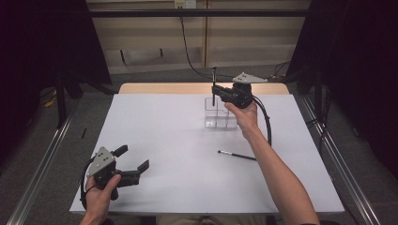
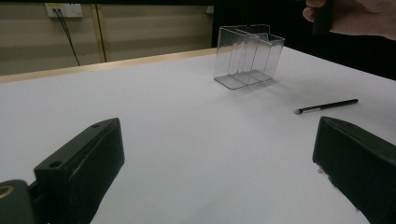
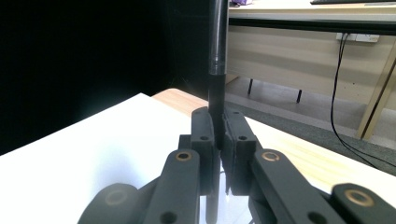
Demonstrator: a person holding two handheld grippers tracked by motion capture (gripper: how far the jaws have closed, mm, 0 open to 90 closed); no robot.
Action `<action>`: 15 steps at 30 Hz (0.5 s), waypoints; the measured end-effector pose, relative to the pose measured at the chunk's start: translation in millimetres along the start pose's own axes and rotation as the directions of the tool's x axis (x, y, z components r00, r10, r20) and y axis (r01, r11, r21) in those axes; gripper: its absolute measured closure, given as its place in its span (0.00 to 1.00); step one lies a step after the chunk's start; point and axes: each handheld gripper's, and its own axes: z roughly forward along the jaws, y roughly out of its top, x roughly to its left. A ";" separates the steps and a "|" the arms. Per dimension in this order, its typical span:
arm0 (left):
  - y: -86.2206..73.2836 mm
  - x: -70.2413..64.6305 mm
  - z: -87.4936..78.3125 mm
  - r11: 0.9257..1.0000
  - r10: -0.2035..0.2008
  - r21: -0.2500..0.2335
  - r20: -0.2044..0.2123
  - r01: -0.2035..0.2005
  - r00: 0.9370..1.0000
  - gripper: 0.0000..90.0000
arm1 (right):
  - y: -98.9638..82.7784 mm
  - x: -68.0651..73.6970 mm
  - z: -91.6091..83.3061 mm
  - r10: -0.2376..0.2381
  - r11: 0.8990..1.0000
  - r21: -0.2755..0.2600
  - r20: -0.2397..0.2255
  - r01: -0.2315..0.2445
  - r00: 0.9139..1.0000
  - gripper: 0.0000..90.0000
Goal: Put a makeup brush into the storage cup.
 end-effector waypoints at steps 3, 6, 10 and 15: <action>0.0 0.8 -0.2 1.000 0.002 0.000 -0.001 -0.002 1.000 0.02 | -2.5 0.7 1.2 -0.004 1.000 0.007 -0.002 0.004 1.000 0.94; 0.0 0.7 -0.5 1.000 0.002 0.001 0.000 -0.002 1.000 0.02 | -7.0 -0.5 1.4 0.002 1.000 0.009 -0.001 -0.002 1.000 0.94; 0.1 1.2 0.4 1.000 0.009 0.005 -0.001 -0.009 1.000 0.02 | -17.4 -3.2 1.7 0.018 1.000 0.019 0.002 -0.018 1.000 0.94; 0.2 1.4 1.0 1.000 0.009 0.007 -0.003 -0.009 1.000 0.02 | -25.0 -5.1 2.0 0.032 0.999 0.023 0.002 -0.032 0.999 0.94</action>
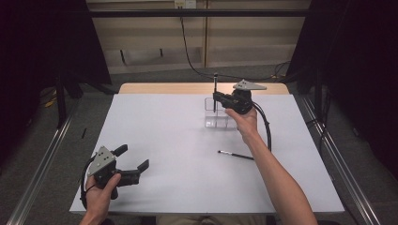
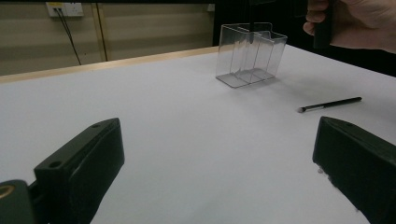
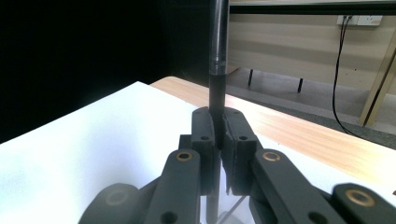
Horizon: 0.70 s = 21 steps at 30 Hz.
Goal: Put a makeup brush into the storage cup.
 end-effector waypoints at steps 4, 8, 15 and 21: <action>0.1 0.5 -1.1 1.000 0.005 0.001 0.000 -0.005 1.000 0.02 | -4.2 0.0 1.0 -0.001 1.000 0.003 -0.001 0.001 1.000 0.93; 0.5 -0.7 -1.3 1.000 0.006 -0.002 0.003 -0.006 1.000 0.02 | -7.8 1.6 5.0 0.004 1.000 0.014 -0.004 -0.004 1.000 0.94; 0.2 1.1 -2.8 1.000 0.006 -0.002 0.002 -0.006 1.000 0.02 | -14.7 5.5 12.0 -0.004 0.999 0.038 -0.011 0.004 1.000 0.93; 0.3 0.7 -2.2 1.000 0.006 0.000 0.006 -0.006 1.000 0.02 | -17.4 4.6 10.2 0.001 0.999 0.040 -0.005 -0.001 1.000 0.93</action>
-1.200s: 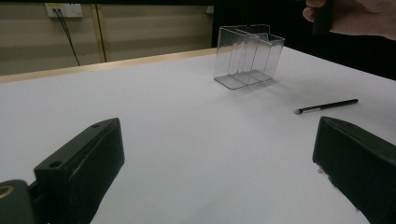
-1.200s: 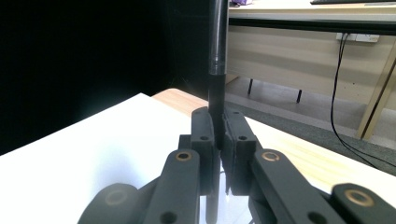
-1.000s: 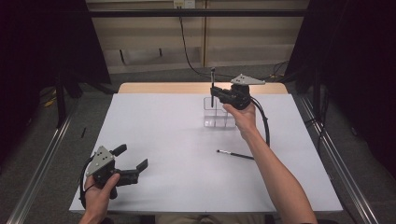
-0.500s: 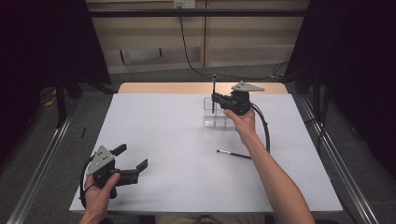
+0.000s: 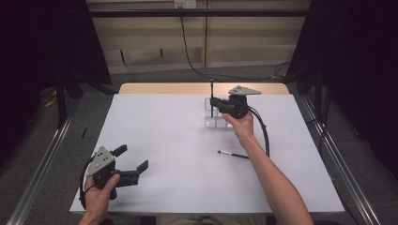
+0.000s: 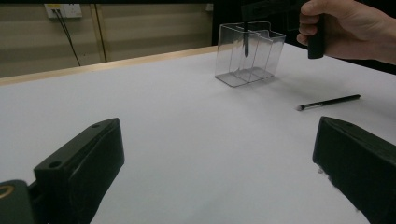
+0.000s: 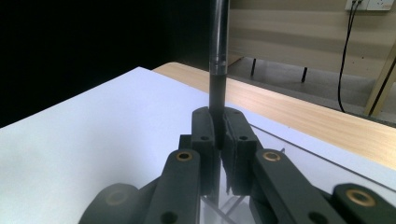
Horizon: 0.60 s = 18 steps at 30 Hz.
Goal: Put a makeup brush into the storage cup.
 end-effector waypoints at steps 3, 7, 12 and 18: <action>0.3 0.2 -0.4 1.000 0.002 0.000 0.000 -0.002 1.000 0.02 | -1.5 -1.0 -1.3 0.000 1.000 0.001 0.002 0.000 1.000 0.93; 0.8 -0.4 -0.3 1.000 0.007 -0.002 0.004 -0.007 1.000 0.02 | -3.0 -3.2 -1.9 0.010 1.000 0.000 0.002 -0.010 1.000 0.93; 0.4 0.0 -0.2 1.000 0.010 -0.001 0.006 -0.010 1.000 0.02 | -3.7 -4.3 -2.2 0.013 1.000 -0.001 -0.001 -0.013 1.000 0.93; 0.6 -0.7 -0.4 1.000 0.013 -0.001 0.010 -0.013 1.000 0.02 | -2.9 -3.9 -3.8 0.023 1.000 -0.010 -0.006 -0.023 1.000 0.75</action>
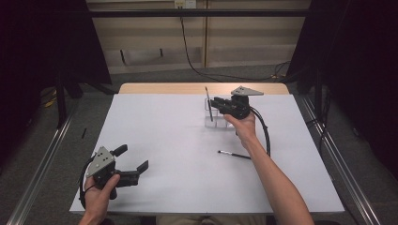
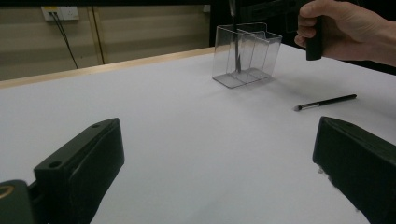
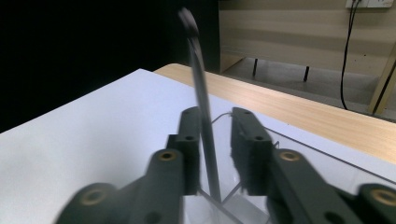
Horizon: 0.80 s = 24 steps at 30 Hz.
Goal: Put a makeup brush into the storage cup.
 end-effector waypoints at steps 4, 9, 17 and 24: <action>-0.3 0.4 0.2 1.000 -0.001 0.001 0.000 0.001 1.000 0.02 | 0.8 1.1 -1.1 -0.003 1.000 -0.009 0.014 0.003 1.000 0.55; -0.1 0.0 0.5 1.000 -0.002 0.002 -0.003 0.002 1.000 0.02 | 1.9 3.2 -2.7 -0.015 1.000 -0.011 0.026 0.016 1.000 0.34; -0.2 0.7 0.8 1.000 -0.003 -0.001 -0.008 0.003 1.000 0.02 | 2.5 9.3 -2.3 -0.017 1.000 -0.016 0.041 0.018 0.999 0.10; -0.4 0.5 0.6 1.000 -0.003 0.003 -0.005 0.003 1.000 0.02 | 5.7 6.9 -12.5 -0.024 0.999 -0.022 0.031 0.025 0.999 0.01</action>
